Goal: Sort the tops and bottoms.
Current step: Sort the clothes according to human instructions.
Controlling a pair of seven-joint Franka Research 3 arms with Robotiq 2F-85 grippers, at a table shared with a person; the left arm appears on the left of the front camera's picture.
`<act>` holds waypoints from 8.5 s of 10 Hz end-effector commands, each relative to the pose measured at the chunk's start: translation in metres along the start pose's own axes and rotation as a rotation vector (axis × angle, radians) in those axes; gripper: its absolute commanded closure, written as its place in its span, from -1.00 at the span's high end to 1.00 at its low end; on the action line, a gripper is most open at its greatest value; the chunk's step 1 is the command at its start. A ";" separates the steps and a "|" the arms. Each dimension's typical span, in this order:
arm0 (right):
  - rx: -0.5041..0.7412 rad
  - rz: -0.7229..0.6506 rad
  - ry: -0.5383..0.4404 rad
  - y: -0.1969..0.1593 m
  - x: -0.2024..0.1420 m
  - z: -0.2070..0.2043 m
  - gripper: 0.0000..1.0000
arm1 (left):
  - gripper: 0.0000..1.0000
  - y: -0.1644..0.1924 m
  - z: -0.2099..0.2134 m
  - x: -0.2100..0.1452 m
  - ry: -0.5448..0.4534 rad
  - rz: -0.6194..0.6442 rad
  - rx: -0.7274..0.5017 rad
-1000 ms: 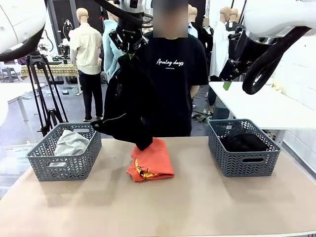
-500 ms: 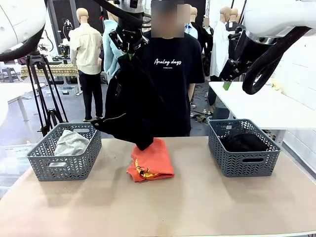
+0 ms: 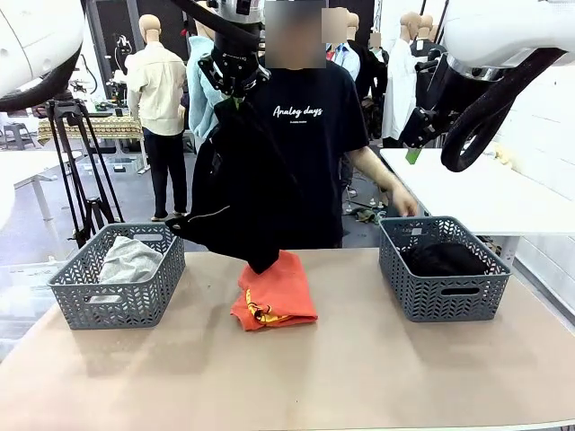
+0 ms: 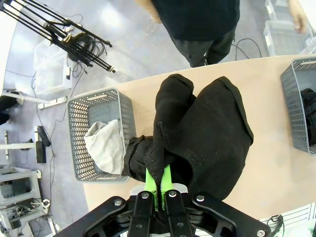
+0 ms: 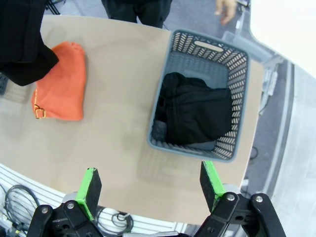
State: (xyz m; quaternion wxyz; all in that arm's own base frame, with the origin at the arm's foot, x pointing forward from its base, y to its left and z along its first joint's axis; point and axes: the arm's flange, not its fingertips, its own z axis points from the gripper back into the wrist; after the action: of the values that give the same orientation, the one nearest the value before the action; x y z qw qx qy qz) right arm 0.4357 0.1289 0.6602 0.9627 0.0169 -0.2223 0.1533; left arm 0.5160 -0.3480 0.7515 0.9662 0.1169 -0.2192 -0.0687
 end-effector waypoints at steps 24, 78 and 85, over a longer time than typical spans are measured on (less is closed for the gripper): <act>0.116 -0.102 -0.133 -0.090 -0.042 0.109 1.00 | -1.00 0.006 0.004 -0.003 0.000 0.004 0.000; 0.069 -0.093 -0.134 -0.089 -0.042 0.114 1.00 | -1.00 -0.388 -0.143 -0.008 -0.333 0.116 -1.174; 0.069 -0.093 -0.134 -0.089 -0.042 0.114 1.00 | -1.00 -0.397 -0.195 -0.001 -0.199 0.022 -0.859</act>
State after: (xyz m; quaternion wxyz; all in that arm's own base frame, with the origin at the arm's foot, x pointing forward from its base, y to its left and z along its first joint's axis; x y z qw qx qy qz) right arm 0.3772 0.0220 0.7482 0.9515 0.0734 -0.2774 0.1112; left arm 0.5399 -0.6512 0.4563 0.8920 -0.3260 -0.2715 -0.1559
